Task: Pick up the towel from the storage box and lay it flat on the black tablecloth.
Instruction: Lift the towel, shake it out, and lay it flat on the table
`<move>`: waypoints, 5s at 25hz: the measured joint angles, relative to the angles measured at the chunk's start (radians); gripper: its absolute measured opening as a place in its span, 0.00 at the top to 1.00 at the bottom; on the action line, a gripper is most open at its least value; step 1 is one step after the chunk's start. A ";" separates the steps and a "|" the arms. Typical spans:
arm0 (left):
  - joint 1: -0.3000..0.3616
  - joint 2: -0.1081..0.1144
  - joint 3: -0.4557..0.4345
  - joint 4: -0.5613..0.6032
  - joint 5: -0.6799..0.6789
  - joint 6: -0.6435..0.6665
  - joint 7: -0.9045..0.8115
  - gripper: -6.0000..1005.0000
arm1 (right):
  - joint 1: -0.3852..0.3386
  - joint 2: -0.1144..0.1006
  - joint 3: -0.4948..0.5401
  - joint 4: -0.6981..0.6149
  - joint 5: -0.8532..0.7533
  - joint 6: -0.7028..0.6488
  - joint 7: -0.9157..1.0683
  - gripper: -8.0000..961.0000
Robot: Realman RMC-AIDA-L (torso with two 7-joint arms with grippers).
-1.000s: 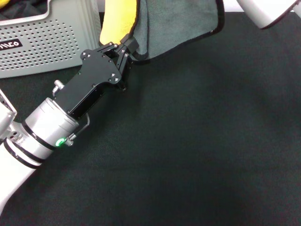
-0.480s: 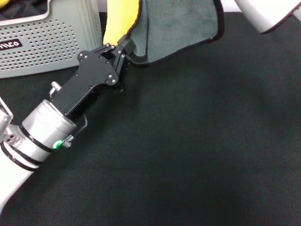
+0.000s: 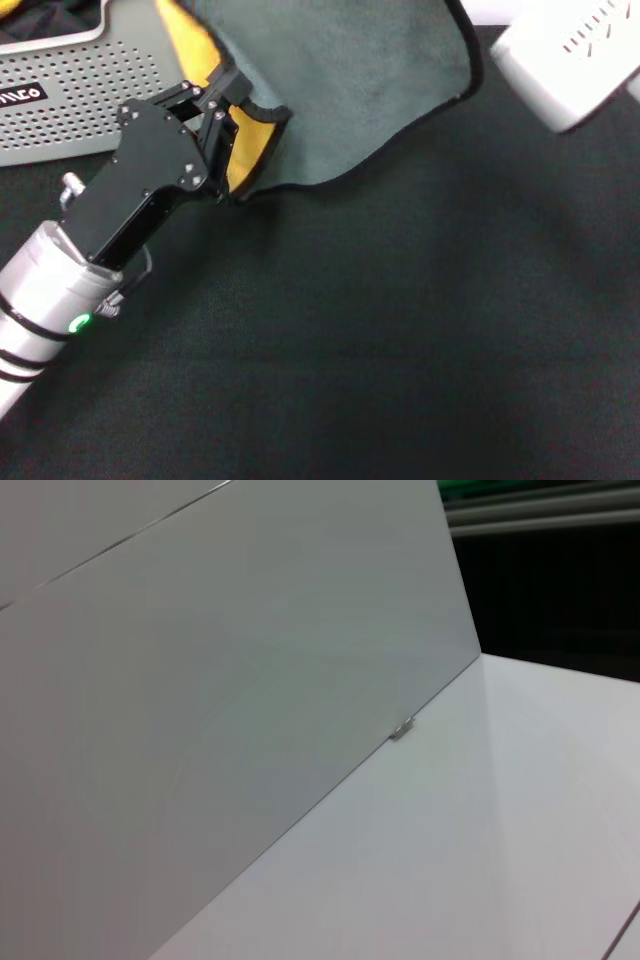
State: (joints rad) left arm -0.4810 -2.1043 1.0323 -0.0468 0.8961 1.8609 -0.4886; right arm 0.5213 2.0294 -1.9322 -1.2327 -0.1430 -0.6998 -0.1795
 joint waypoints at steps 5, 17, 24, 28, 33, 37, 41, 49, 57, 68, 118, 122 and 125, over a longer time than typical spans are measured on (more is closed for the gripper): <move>0.040 0.001 0.000 0.067 0.078 0.043 0.000 0.99 | -0.039 0.000 -0.041 -0.006 -0.002 -0.006 0.000 0.99; 0.109 0.004 0.071 0.206 0.133 0.171 -0.036 0.99 | -0.253 -0.006 -0.127 -0.146 -0.059 0.032 0.004 0.99; 0.173 0.008 0.148 0.352 0.124 0.175 -0.081 0.99 | -0.370 -0.014 -0.153 -0.198 -0.079 0.056 0.007 0.99; 0.228 0.009 0.155 0.463 0.124 0.176 -0.163 0.99 | -0.464 -0.021 -0.155 -0.236 -0.093 0.052 0.002 0.99; 0.272 0.016 0.202 0.580 0.126 0.178 -0.246 0.99 | -0.587 -0.023 -0.159 -0.303 -0.163 0.044 0.001 0.99; 0.283 0.033 0.265 0.628 0.129 0.178 -0.258 0.99 | -0.665 -0.019 -0.168 -0.346 -0.235 0.039 0.001 0.99; 0.285 0.057 0.300 0.633 0.132 0.178 -0.267 0.99 | -0.749 -0.016 -0.169 -0.380 -0.289 0.029 0.001 0.99; 0.279 0.107 0.332 0.651 0.143 0.178 -0.325 0.99 | -0.889 -0.016 -0.163 -0.435 -0.393 0.002 0.000 0.99; 0.248 0.153 0.371 0.729 0.189 0.175 -0.384 0.99 | -1.036 -0.009 -0.146 -0.474 -0.425 -0.118 -0.059 0.99; 0.228 0.194 0.368 0.807 0.204 0.175 -0.461 0.99 | -1.146 -0.004 -0.123 -0.526 -0.425 -0.100 -0.062 0.99; 0.105 0.098 -0.029 0.842 0.663 0.015 -0.575 0.99 | -0.861 -0.019 -0.116 -0.397 -0.497 0.136 0.204 0.99; 0.123 0.095 -0.037 0.856 0.622 0.034 -0.577 0.99 | -0.871 -0.031 -0.094 -0.441 -0.492 0.134 0.229 0.99; 0.119 0.096 -0.037 0.858 0.611 0.062 -0.622 0.99 | -0.873 -0.043 -0.080 -0.477 -0.496 0.141 0.283 0.99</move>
State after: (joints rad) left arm -0.3616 -2.0079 0.9954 0.8113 1.5069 1.9230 -1.1106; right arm -0.3514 1.9864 -2.0120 -1.7098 -0.6388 -0.5592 0.1031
